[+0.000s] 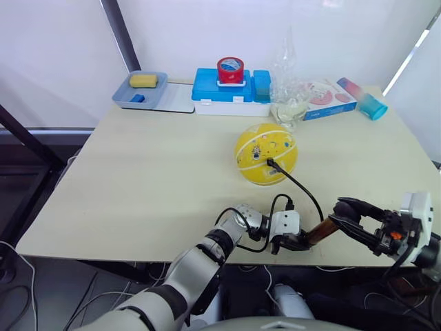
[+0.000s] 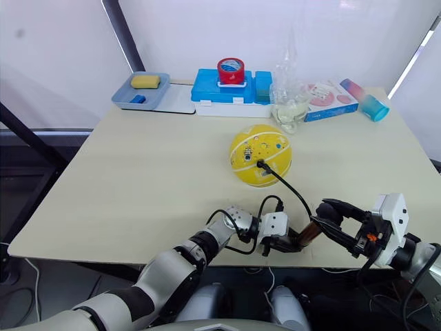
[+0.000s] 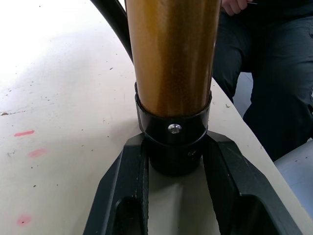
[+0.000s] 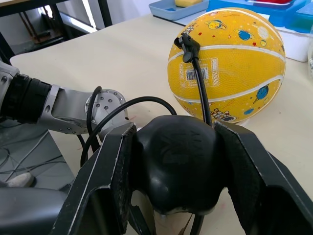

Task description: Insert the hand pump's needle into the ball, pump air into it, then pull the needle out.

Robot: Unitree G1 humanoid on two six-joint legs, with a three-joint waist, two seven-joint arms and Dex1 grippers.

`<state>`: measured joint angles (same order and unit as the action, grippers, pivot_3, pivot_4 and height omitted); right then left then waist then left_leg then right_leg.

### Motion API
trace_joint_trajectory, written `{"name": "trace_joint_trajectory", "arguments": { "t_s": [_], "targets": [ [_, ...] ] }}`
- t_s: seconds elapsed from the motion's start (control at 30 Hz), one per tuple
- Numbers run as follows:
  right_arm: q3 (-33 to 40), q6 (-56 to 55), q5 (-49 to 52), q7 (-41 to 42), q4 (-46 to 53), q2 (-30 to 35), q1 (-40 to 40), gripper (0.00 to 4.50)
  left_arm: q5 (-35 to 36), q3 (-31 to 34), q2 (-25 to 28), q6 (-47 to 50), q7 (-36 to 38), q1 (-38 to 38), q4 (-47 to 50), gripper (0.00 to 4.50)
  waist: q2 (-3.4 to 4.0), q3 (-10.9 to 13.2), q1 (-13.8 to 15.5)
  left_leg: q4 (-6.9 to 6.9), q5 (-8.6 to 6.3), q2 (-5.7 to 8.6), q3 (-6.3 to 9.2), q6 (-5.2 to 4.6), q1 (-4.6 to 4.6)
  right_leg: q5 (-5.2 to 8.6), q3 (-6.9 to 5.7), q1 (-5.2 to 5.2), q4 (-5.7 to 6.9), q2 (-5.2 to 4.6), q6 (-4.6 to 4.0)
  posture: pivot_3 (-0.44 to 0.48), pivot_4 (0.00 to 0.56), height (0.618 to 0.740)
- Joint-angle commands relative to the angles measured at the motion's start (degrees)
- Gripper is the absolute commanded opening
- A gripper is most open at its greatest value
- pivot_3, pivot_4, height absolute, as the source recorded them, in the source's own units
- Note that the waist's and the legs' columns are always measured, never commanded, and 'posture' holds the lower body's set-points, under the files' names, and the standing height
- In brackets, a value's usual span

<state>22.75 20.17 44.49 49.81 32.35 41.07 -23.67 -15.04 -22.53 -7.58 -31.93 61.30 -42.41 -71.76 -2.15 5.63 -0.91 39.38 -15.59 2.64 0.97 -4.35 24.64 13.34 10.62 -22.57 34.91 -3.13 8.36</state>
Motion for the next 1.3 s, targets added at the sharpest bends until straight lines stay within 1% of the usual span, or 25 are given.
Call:
{"name": "trace_joint_trajectory", "arguments": {
  "t_s": [0.03,0.13,0.3,0.43,0.5,0.53,0.6,0.73,0.77,0.83,0.93,1.03,1.1,1.17,1.27,1.3],
  "targets": [
    [10.77,2.59,6.29,-0.5,1.69,2.36,-0.16,2.02,-1.41,-0.91,0.39,0.27,1.19,0.69,-1.32,1.11,0.25,0.1,0.07,-0.04,0.06,0.0,0.21,0.1,0.07,0.04,-0.17,0.01,0.02,0.0,-0.09,0.0,0.15,0.737],
    [18.78,6.38,14.05,-0.64,3.54,5.41,-0.3,2.02,-1.41,-0.96,0.42,0.26,1.27,0.7,-1.29,1.11,0.58,0.14,0.08,-0.11,0.09,0.01,0.49,0.14,0.07,0.07,-0.41,0.1,0.03,0.02,-0.22,0.0,0.15,0.737],
    [29.55,13.16,25.23,-1.77,3.71,11.2,0.85,2.02,-1.43,-1.13,0.32,0.24,1.44,0.73,-1.33,1.11,0.66,0.2,0.04,-0.17,0.09,0.0,0.74,0.14,0.06,0.15,-0.71,0.23,0.02,0.01,-0.36,0.0,0.15,0.737],
    [35.08,17.46,32.4,-4.31,2.39,15.97,4.39,2.02,-1.44,-1.16,0.26,0.21,1.49,0.72,-1.38,1.11,0.68,0.25,-0.03,-0.17,0.1,0.0,0.83,0.14,0.04,0.16,-0.87,0.36,-0.03,-0.03,-0.37,0.0,0.15,0.737],
    [36.69,19.46,33.41,-4.77,2.01,17.33,5.16,2.02,-1.43,-1.15,0.28,0.18,1.45,0.75,-1.41,1.11,0.68,0.31,0.04,-0.17,0.1,0.0,0.89,0.13,0.05,0.18,-1.04,0.4,-0.03,-0.1,-0.41,0.0,0.15,0.737],
    [36.7,20.43,32.38,-4.5,2.17,17.73,4.86,2.02,-1.4,-1.15,0.31,0.17,1.42,0.77,-1.42,1.11,0.68,0.33,0.15,-0.17,0.1,-0.03,0.9,0.13,0.07,0.2,-1.16,0.43,-0.03,-0.14,-0.44,0.0,0.15,0.737],
    [33.95,21.26,30.11,-4.19,3.27,16.88,4.14,2.02,-1.38,-1.19,0.29,0.16,1.34,0.86,-1.43,1.11,0.71,0.33,0.28,-0.18,0.11,-0.07,0.92,0.15,0.12,0.25,-1.37,0.45,-0.02,-0.23,-0.51,0.0,0.15,0.737],
    [23.8,19.12,20.61,-2.65,5.22,13.39,1.49,2.02,-1.44,-1.29,-0.02,0.11,1.23,1.11,-1.41,1.11,0.63,0.32,0.2,-0.16,0.14,-0.07,1.04,0.2,0.04,0.26,-1.53,0.66,-0.07,-0.27,-0.51,0.0,0.15,0.737],
    [20.32,17.74,17.64,-2.58,4.73,11.85,1.03,2.02,-1.44,-1.27,-0.06,0.11,1.2,1.1,-1.42,1.11,0.64,0.31,0.15,-0.16,0.14,-0.05,1.03,0.21,0.04,0.26,-1.54,0.66,-0.07,-0.32,-0.51,0.0,0.15,0.737],
    [14.92,15.16,12.56,-1.91,3.95,9.86,-0.12,2.02,-1.47,-1.28,-0.13,0.09,1.15,1.08,-1.41,1.11,0.36,0.25,0.16,-0.18,0.15,-0.1,1.04,0.22,0.02,0.27,-1.74,0.72,-0.07,-0.36,-0.52,0.0,0.15,0.737],
    [6.52,10.01,3.6,-1.31,2.01,6.97,-1.25,2.02,-1.57,-1.24,-0.14,0.05,1.01,1.04,-1.44,1.11,0.44,0.2,0.17,-0.19,0.34,-0.26,1.07,0.53,0.02,0.32,-1.97,0.81,-0.04,-0.37,-0.62,0.0,0.15,0.737],
    [1.28,5.95,-1.73,-1.4,0.29,4.7,-1.08,2.02,-1.63,-1.17,-0.15,0.09,0.93,1.01,-1.46,1.11,0.48,0.16,0.16,-0.19,0.34,-0.32,1.08,0.54,-0.03,0.36,-2.09,0.89,-0.02,-0.35,-0.69,0.0,0.15,0.737],
    [-1.35,3.6,-4.47,-1.68,-0.76,3.27,-0.69,2.02,-1.63,-1.14,-0.17,0.14,0.97,0.99,-1.47,1.11,0.5,0.16,0.18,-0.19,0.35,-0.32,1.1,0.55,-0.03,0.38,-2.13,0.9,-0.01,-0.35,-0.72,0.0,0.15,0.737],
    [-2.39,2.07,-6.05,-1.43,-1.16,2.64,-0.84,2.02,-1.61,-1.13,-0.19,0.15,1.0,1.0,-1.45,1.11,0.53,0.16,0.19,-0.19,0.35,-0.32,1.14,0.56,-0.03,0.38,-2.16,0.89,-0.01,-0.35,-0.74,0.0,0.15,0.737],
    [0.95,1.74,-2.57,-1.82,0.46,1.56,-0.39,2.02,-1.57,-1.08,-0.18,0.15,1.02,1.01,-1.45,1.11,0.56,0.15,0.2,-0.19,0.35,-0.32,1.18,0.56,-0.02,0.39,-2.2,0.9,-0.01,-0.35,-0.75,0.0,0.15,0.737],
    [3.62,2.35,-0.41,-1.73,1.45,2.11,-0.26,2.02,-1.57,-1.07,-0.16,0.17,1.01,0.97,-1.47,1.11,0.58,0.16,0.2,-0.19,0.35,-0.32,1.19,0.57,-0.02,0.39,-2.21,0.9,0.0,-0.35,-0.75,0.0,0.15,0.737]
  ]
}}
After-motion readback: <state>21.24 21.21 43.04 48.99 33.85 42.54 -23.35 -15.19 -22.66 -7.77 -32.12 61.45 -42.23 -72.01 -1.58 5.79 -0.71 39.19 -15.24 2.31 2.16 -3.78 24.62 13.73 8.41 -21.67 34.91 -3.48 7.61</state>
